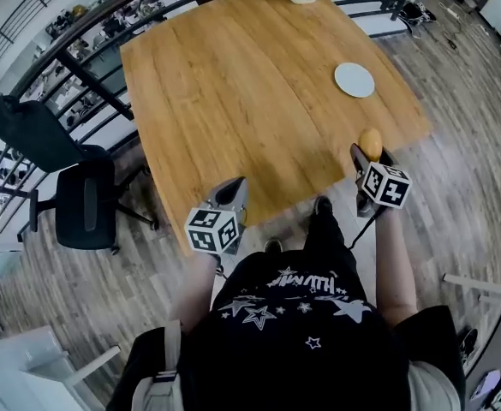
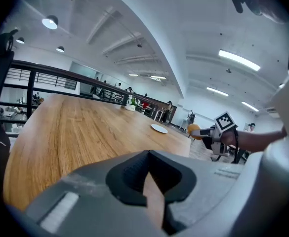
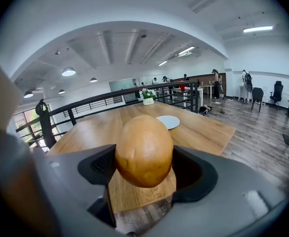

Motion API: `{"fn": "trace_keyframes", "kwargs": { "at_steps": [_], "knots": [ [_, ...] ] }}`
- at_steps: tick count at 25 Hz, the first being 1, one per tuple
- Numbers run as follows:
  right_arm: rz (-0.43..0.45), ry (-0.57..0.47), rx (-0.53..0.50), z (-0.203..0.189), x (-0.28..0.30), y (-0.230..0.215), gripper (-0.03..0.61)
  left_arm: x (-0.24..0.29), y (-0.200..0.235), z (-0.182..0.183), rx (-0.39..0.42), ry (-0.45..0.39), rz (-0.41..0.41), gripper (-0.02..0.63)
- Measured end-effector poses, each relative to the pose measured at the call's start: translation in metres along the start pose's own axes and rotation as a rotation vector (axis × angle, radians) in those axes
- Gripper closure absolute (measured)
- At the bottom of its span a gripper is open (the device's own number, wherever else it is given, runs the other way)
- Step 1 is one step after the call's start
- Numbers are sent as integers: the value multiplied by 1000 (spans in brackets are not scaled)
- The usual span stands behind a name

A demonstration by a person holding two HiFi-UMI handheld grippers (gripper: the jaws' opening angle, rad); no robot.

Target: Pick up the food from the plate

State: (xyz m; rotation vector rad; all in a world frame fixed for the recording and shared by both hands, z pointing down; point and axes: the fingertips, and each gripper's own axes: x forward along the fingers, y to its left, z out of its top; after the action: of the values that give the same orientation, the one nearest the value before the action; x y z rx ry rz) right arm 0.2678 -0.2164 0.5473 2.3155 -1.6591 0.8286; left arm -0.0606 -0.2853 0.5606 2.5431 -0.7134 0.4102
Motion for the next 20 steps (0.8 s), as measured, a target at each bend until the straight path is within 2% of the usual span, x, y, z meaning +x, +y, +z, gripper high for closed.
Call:
{"fn": "trace_keyframes", "kwargs": {
  "at_steps": [4, 10, 16, 20],
  "knots": [
    [-4, 7, 40, -19, -23, 6, 239, -5, -6, -9, 15, 33, -31, 612],
    [10, -19, 46, -19, -48, 8, 239, 3, -26, -13, 13, 37, -73, 612],
    [39, -2, 68, -34, -73, 11, 239, 6, -52, -9, 47, 48, -116, 612],
    [53, 18, 82, -50, -99, 14, 239, -1, -72, -11, 41, 55, -120, 612]
  ]
}}
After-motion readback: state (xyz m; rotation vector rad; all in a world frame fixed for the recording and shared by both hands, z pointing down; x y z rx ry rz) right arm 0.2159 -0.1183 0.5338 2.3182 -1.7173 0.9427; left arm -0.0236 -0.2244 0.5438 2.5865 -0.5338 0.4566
